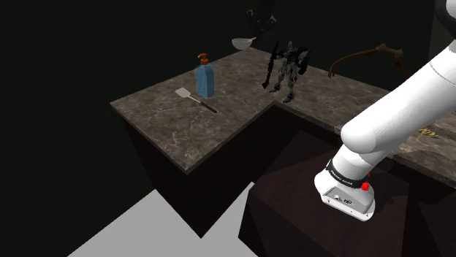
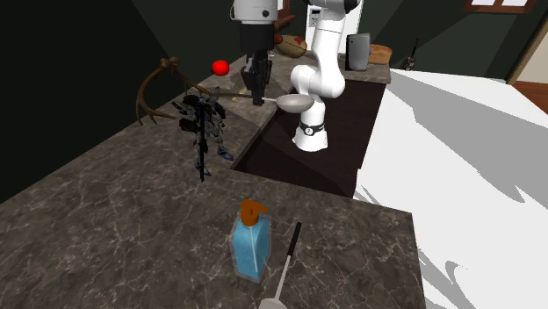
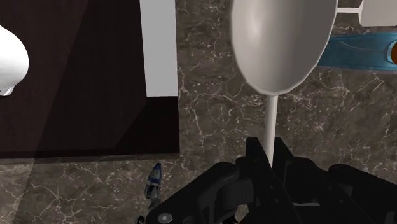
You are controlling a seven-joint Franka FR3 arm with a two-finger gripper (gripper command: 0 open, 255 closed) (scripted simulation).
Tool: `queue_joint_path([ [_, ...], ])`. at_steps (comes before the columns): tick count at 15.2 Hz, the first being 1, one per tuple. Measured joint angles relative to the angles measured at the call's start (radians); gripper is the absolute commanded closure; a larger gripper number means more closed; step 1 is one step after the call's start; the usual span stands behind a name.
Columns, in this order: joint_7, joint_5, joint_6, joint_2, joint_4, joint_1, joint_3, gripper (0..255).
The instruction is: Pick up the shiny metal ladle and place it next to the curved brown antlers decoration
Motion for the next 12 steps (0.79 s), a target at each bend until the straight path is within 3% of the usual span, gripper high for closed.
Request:
queue_joint_path([
  [5,0.005,-0.004,-0.068,0.012,0.080,-0.001,-0.001,255],
  [12,-0.125,0.007,-0.092,-0.139,-0.057,-0.037,-0.095,255],
])
